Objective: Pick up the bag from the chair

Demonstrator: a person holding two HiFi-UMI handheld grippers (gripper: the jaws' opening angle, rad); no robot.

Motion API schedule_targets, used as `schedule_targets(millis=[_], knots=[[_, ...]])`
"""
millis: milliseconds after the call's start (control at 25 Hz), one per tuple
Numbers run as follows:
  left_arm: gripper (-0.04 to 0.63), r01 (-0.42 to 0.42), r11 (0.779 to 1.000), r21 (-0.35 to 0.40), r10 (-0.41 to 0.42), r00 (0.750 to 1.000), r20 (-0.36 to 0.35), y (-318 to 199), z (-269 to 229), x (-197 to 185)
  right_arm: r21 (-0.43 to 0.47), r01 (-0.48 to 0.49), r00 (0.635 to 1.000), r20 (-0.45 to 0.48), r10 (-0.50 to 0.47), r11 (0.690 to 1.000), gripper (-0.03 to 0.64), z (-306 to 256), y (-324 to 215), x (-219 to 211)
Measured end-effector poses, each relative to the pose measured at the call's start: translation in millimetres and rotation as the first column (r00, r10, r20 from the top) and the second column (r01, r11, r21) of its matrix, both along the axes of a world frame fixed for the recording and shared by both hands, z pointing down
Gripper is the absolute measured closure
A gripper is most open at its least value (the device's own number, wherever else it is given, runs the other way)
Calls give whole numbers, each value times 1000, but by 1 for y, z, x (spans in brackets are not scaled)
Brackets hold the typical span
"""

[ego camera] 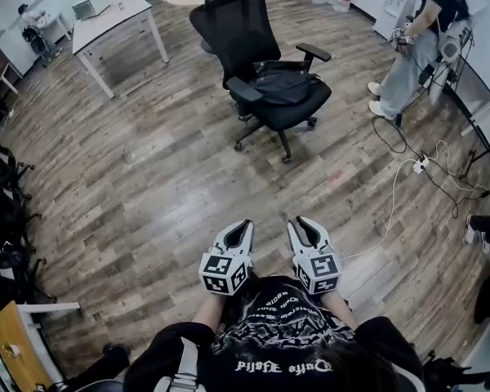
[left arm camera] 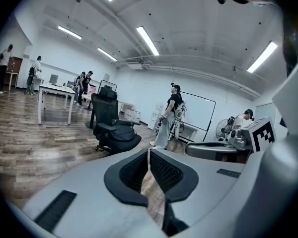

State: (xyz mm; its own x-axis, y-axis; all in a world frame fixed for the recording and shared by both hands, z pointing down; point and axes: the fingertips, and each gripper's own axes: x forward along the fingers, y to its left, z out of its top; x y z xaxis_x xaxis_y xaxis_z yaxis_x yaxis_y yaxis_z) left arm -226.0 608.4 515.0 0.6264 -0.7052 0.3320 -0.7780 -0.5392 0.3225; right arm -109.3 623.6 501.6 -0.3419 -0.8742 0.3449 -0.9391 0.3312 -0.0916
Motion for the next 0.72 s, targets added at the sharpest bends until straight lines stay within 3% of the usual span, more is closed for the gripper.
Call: schedule_targets(millis=[80, 200, 280, 480, 720], knots=[[524, 5, 1000, -2, -5, 1000, -8, -2, -1, -2, -1, 2, 1000, 6, -2, 1000, 514, -1, -2, -1], [351, 5, 1000, -16, -5, 1000, -2, -6, 2, -6, 3, 1, 1000, 19, -1, 1000, 361, -3, -4, -2], [326, 9, 1000, -24, -9, 1000, 8, -9, 3, -9, 3, -5, 1000, 21, 5, 1000, 331, -3, -6, -2], [279, 15, 999, -31, -15, 1000, 6, -21, 5, -15, -6, -11, 1000, 24, 11, 1000, 331, -1, -14, -3], [279, -84, 995, -60, 83, 996, -24, -32, 7, -12, -22, -17, 999, 30, 18, 1000, 331, 1, -27, -17]])
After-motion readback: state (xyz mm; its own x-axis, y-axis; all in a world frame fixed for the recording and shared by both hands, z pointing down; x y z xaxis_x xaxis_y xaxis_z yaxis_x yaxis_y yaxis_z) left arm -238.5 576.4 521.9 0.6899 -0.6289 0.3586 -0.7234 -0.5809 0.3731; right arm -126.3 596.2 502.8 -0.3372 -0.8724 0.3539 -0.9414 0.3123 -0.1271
